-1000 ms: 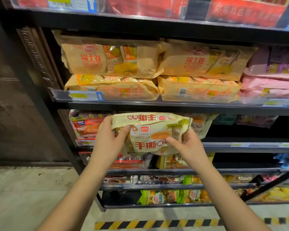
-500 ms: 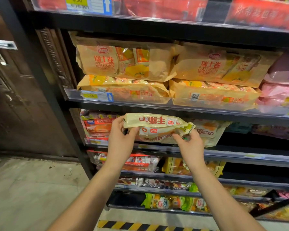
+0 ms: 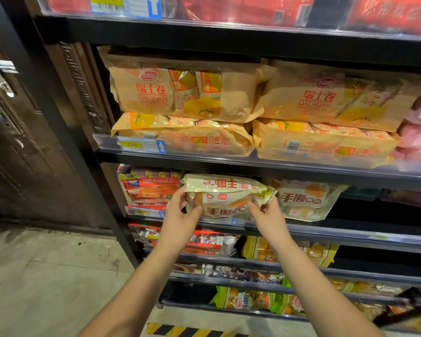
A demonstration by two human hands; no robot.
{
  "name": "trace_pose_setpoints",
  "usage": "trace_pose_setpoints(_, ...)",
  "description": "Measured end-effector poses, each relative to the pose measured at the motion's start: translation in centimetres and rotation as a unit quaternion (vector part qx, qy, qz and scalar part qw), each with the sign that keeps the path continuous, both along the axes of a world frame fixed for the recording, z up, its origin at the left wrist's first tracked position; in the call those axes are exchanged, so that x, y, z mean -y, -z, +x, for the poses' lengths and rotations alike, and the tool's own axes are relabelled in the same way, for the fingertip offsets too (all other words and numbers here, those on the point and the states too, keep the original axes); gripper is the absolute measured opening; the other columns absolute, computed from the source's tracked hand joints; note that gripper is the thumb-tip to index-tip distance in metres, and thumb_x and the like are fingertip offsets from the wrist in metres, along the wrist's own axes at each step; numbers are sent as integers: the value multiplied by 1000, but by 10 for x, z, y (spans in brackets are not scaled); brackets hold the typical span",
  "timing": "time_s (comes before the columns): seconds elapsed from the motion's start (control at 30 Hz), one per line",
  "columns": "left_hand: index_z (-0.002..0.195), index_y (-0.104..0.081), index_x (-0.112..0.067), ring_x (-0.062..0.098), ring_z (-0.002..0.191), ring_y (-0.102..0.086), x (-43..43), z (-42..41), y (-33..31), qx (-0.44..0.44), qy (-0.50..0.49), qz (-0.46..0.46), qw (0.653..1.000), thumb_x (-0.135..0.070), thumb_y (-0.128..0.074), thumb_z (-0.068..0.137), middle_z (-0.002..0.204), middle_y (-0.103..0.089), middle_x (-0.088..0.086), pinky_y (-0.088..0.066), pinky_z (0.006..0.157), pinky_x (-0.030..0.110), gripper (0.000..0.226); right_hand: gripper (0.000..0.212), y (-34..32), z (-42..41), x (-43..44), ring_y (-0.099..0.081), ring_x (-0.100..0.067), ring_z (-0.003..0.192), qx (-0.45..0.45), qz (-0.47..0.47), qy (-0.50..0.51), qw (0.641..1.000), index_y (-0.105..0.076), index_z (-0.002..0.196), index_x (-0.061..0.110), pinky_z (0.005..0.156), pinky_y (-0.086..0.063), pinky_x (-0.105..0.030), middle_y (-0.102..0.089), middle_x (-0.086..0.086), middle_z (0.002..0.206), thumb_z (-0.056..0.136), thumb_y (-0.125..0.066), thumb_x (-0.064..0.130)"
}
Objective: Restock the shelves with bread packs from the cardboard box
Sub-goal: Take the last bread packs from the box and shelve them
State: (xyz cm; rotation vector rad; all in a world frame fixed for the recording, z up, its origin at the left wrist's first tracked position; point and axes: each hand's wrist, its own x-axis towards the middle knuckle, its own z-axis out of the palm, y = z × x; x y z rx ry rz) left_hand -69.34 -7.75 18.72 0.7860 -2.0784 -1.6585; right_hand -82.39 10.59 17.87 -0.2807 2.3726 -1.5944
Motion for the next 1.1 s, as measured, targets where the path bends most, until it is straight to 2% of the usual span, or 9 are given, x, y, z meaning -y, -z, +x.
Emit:
trace_pose_setpoints(0.1, 143, -44, -30, 10, 142, -42, 2, -2, 5, 18, 10, 7, 1000, -24, -61, 100, 147, -48, -10, -36, 105, 27, 47, 55, 8, 2, -2, -54, -21, 130, -2, 34, 28, 999, -42, 142, 11, 105, -44, -36, -57, -4, 138, 99, -66, 34)
trace_pose_setpoints(0.2, 149, -39, -29, 11, 144, -39, 5, -5, 7, 24, 15, 11, 1000, -25, -61, 100, 155, -41, -7, -35, 106, 27, 53, 60, 16, 9, -3, -52, -20, 136, -10, 47, 15, 999, -38, 150, 13, 106, -44, -37, -54, -4, 147, 100, -64, 34)
trace_pose_setpoints(0.37, 161, -18, -34, 11, 148, -33, 5, -5, 2, 46, 38, 30, 998, -23, -58, 103, 160, -35, -13, -31, 120, 42, 72, 26, 17, 13, 4, -55, 9, 79, -23, 49, -37, 998, -48, 127, 30, 70, -41, -8, -56, 24, 107, 104, -58, 23)
trace_pose_setpoints(0.47, 162, -16, -35, 6, 146, -34, 9, -7, 1, 39, 40, 49, 997, -22, -58, 103, 151, -39, -21, -31, 121, 43, 73, 25, 14, 12, 9, -55, 9, 88, -41, 40, -41, 998, -48, 122, 35, 73, -40, -10, -61, 16, 114, 103, -58, 20)
trace_pose_setpoints(0.6, 158, -23, -35, 7, 146, -36, 13, -10, 4, 40, 46, 56, 997, -22, -61, 101, 154, -43, -14, -32, 122, 44, 71, 29, 15, 13, 11, -58, -1, 99, -43, 46, -40, 997, -43, 126, 34, 79, -43, -23, -60, 14, 116, 104, -57, 23)
trace_pose_setpoints(0.7, 159, -20, -39, 6, 145, -36, 11, -10, 3, 50, 69, 56, 995, -25, -60, 102, 155, -42, -15, -33, 118, 43, 72, 40, 16, 16, 10, -56, 2, 95, -41, 45, -16, 998, -40, 141, 28, 84, -41, -21, -54, 18, 115, 105, -56, 20)
trace_pose_setpoints(0.83, 161, -18, -37, -1, 140, -34, 14, -13, 1, 49, 86, 61, 993, -25, -59, 102, 155, -40, -16, -31, 118, 40, 73, 55, 18, 16, 11, -56, -14, 119, -49, 59, -4, 997, -32, 155, 19, 96, -43, -30, -55, 8, 137, 105, -55, 22)
trace_pose_setpoints(0.97, 161, -15, -35, 7, 148, -32, 21, -14, 2, 51, 80, 66, 993, -26, -59, 103, 161, -36, -10, -30, 120, 43, 74, 59, 13, 16, 17, -51, -22, 134, -49, 85, -19, 995, -29, 158, 19, 104, -41, -34, -46, 0, 154, 105, -54, 23)
trace_pose_setpoints(1.1, 162, -15, -34, 8, 149, -31, 21, -18, 4, 52, 84, 72, 993, -28, -62, 101, 163, -34, -10, -31, 120, 44, 77, 47, 12, 11, 19, -53, -15, 116, -50, 106, -32, 993, -37, 149, 17, 92, -39, -28, -53, 0, 135, 105, -54, 21)
